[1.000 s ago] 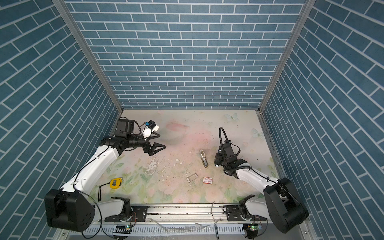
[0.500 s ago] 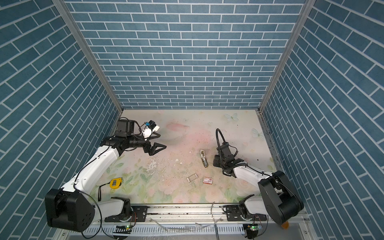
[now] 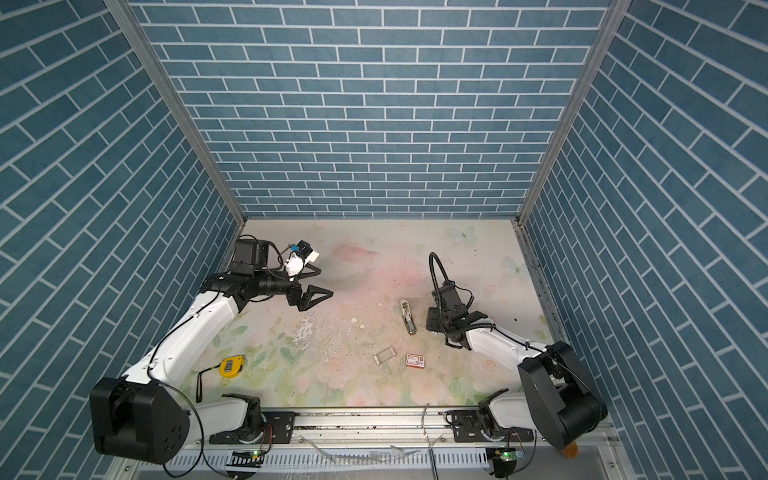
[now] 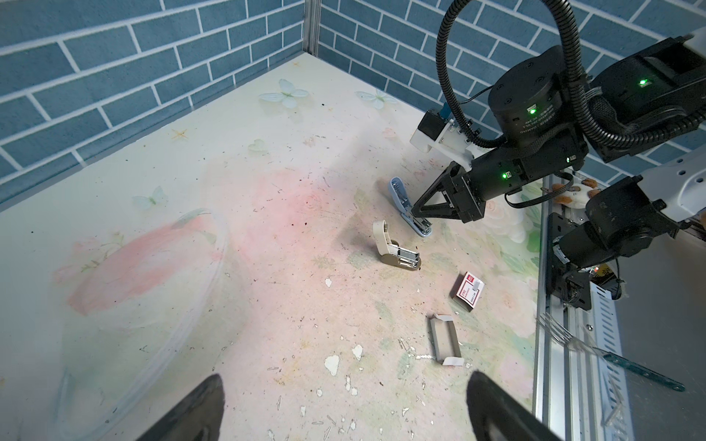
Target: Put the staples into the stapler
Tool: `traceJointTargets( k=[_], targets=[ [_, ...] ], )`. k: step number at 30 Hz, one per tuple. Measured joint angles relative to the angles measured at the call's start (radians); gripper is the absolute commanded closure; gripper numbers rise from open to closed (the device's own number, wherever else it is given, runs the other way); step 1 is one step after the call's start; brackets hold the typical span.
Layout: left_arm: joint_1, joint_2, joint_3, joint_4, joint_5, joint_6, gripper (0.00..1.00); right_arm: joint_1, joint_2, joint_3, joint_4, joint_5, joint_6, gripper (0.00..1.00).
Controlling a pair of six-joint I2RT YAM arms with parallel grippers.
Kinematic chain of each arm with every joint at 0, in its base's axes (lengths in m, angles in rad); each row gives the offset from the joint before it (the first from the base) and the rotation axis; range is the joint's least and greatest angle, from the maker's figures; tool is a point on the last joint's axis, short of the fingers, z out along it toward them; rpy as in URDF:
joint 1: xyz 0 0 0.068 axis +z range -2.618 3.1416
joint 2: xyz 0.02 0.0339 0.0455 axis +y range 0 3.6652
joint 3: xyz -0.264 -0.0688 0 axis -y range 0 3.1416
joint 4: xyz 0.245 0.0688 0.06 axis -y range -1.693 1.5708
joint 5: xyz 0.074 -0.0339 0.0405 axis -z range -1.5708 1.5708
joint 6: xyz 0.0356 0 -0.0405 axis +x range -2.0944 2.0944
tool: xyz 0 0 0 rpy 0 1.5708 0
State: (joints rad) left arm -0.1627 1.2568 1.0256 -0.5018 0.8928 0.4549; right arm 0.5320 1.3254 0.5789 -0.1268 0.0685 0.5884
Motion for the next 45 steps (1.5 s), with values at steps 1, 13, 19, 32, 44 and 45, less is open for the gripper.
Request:
traceJointTargets(
  k=[1, 13, 19, 32, 44, 45],
  targets=[
    [0.000, 0.000, -0.002, 0.000, 0.000, 0.000, 0.00, 0.000, 0.001, 0.002, -0.006, 0.000, -0.006, 0.90],
    [-0.002, -0.003, -0.010, 0.000, 0.000, -0.013, 0.00, 0.000, 0.014, 0.015, -0.053, 0.005, -0.048, 0.90],
    [-0.002, -0.010, -0.010, 0.000, 0.002, -0.018, 0.00, 0.000, 0.010, 0.019, -0.079, 0.013, -0.063, 0.90],
    [-0.002, -0.014, -0.010, 0.000, -0.001, -0.018, 0.01, 0.000, 0.004, 0.039, -0.069, 0.006, -0.074, 0.90],
    [-0.013, -0.014, -0.010, 0.002, -0.001, -0.018, 0.00, 0.000, -0.010, 0.026, -0.039, 0.023, -0.071, 0.90],
    [-0.013, -0.014, -0.010, 0.003, -0.002, -0.018, 0.01, 0.000, -0.010, 0.024, -0.034, 0.023, -0.070, 0.90]
  ],
)
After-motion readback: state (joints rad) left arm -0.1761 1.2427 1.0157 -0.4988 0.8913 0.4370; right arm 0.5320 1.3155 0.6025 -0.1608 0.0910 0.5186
